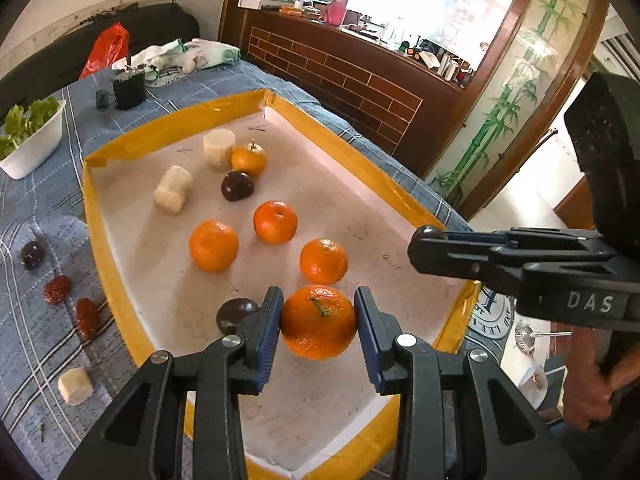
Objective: Organize fruits
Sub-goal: 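Carry the held orange and plum over the yellow tray with both tools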
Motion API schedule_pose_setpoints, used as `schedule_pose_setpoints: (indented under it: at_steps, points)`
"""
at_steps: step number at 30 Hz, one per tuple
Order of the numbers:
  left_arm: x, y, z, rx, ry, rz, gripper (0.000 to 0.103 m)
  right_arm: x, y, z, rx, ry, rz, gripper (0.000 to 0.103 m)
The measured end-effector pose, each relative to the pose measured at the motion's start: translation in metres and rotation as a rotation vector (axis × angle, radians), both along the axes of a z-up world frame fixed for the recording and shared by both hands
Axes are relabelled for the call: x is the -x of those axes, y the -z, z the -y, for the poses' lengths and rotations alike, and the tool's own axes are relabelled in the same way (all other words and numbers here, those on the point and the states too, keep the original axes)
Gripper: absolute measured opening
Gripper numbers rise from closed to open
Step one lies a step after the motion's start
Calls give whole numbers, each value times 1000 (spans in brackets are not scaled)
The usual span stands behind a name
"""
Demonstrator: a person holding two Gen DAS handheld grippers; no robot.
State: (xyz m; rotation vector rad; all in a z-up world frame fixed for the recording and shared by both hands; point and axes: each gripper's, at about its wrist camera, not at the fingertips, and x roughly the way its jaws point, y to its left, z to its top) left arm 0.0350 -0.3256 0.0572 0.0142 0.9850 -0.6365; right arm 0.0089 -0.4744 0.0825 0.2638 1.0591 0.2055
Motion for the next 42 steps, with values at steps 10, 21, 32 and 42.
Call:
schedule_pose_setpoints:
  at_steps: [10,21,32,42]
  points:
    - [-4,14,18,-47,28,-3,35,-36,8,-1,33,-52,-7,31]
    - [-4,27,29,-114,41,21,35,-68,25,-11,53,-106,-29,31]
    - [-3,31,33,-145,30,42,36,-87,39,-18,54,-151,-51,31]
    - [-2,31,33,-145,23,48,36,-91,47,-23,52,-174,-64,32]
